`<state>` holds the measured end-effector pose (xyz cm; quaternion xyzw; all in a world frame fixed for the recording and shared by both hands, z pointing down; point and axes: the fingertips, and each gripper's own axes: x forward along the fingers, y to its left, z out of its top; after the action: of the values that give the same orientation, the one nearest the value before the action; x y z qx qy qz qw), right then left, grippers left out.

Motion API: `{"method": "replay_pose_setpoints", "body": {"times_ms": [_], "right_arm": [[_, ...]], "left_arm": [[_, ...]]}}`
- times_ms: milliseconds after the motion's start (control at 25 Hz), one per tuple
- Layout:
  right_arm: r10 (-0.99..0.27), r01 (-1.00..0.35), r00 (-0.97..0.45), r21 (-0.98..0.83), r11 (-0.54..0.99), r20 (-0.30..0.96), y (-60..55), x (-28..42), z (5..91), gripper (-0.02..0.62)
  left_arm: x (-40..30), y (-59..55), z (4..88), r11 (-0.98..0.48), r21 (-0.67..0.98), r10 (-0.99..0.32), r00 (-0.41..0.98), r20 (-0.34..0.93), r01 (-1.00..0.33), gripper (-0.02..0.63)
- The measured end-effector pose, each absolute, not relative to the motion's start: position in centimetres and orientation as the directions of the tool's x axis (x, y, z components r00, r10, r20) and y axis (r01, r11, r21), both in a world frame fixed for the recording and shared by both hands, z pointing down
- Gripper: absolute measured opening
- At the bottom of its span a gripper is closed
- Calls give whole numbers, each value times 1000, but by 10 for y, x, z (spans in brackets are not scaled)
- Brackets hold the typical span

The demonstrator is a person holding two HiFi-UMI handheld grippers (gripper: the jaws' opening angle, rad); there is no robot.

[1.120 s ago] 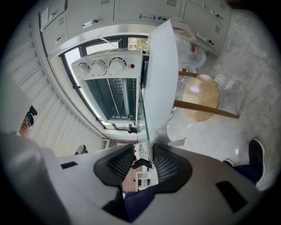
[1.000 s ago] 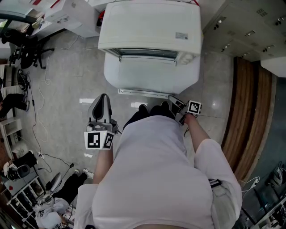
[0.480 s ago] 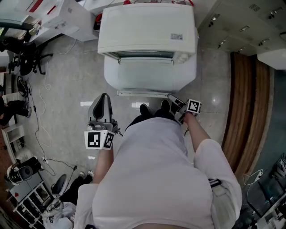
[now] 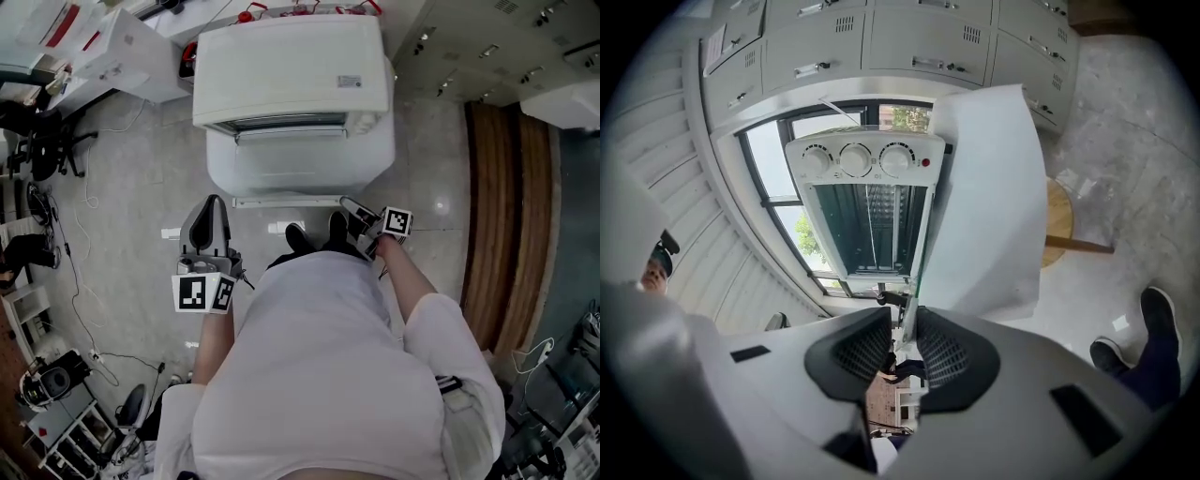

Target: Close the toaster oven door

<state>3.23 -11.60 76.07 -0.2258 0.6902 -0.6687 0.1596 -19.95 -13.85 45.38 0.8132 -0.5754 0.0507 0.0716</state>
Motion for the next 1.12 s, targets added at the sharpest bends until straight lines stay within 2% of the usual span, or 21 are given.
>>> {"method": "replay_pose_setpoints", "body": {"times_ms": [160,640,1120], "right_arm": [[-544,-96,-836,-995,17,71,-122,32,749,70],[-606,-136,-790,-990,22,95,-131,37,729,77],[-665,-136,-745,-988,69,56,-152,42,697,129]], "left_arm": [[-195,-142,455,-349,70,-921,355,160,-935,21],[-194,-140,451,-361,84,-919,370,136,-929,21],[-193,-141,445,-362,88,-922,371,111,-928,21]]}}
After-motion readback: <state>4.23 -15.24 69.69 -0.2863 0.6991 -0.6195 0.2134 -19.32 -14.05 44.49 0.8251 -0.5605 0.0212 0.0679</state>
